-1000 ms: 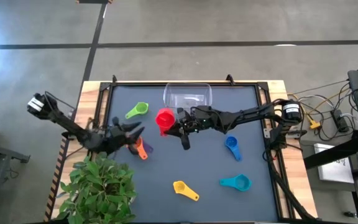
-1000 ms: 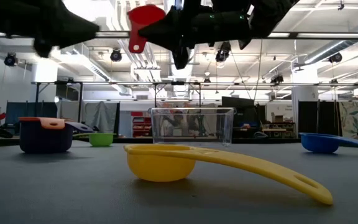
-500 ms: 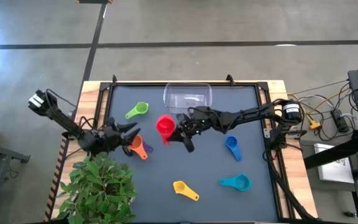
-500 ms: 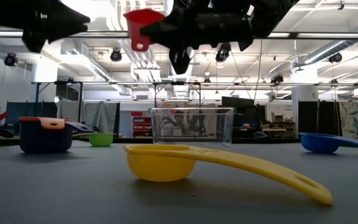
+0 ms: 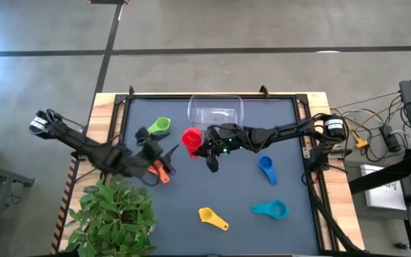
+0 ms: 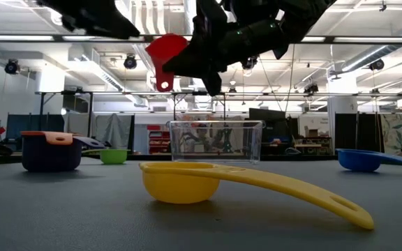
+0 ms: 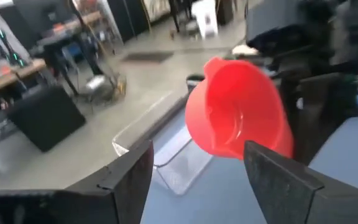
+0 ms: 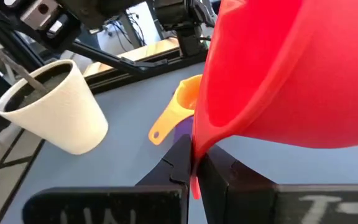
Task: Nest measuring cups in basket
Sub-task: Stack the red measuring cup on top of the orange measuring cup
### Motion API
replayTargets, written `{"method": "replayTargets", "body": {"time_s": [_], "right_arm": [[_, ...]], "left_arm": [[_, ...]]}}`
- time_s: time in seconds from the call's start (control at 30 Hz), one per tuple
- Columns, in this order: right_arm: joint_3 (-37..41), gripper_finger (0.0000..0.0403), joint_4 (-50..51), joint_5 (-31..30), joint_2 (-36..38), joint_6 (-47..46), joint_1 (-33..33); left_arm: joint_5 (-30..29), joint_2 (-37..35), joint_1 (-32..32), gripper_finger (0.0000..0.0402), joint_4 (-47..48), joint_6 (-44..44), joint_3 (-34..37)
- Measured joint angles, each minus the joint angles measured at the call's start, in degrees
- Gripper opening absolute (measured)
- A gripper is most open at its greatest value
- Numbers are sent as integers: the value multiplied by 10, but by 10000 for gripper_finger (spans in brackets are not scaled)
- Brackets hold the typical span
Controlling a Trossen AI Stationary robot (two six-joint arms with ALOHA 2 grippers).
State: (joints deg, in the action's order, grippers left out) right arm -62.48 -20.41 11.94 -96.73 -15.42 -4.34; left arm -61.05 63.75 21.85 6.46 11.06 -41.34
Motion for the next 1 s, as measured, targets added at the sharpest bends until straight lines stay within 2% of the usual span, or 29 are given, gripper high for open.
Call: {"method": "replayTargets", "body": {"time_s": [0.2, 0.43, 0.53, 0.73, 0.87, 1.0], "right_arm": [[0, 8, 8, 0, 0, 11, 0], [0, 8, 27, 0, 0, 20, 0], [0, 8, 30, 0, 0, 25, 1], [1, 8, 39, 2, 0, 37, 1], [1, 9, 43, 2, -1, 38, 1], [1, 11, 38, 2, 0, 66, 1]], "left_arm": [[106, 60, -61, 227, -14, -50, -56], [121, 76, -88, 210, -13, -65, -79], [130, 76, -98, 179, -13, -53, -76], [184, 90, -119, 85, -14, -40, -75], [171, 99, -124, 20, -10, -29, -75], [164, 91, -125, 9, 2, -7, -74]]}}
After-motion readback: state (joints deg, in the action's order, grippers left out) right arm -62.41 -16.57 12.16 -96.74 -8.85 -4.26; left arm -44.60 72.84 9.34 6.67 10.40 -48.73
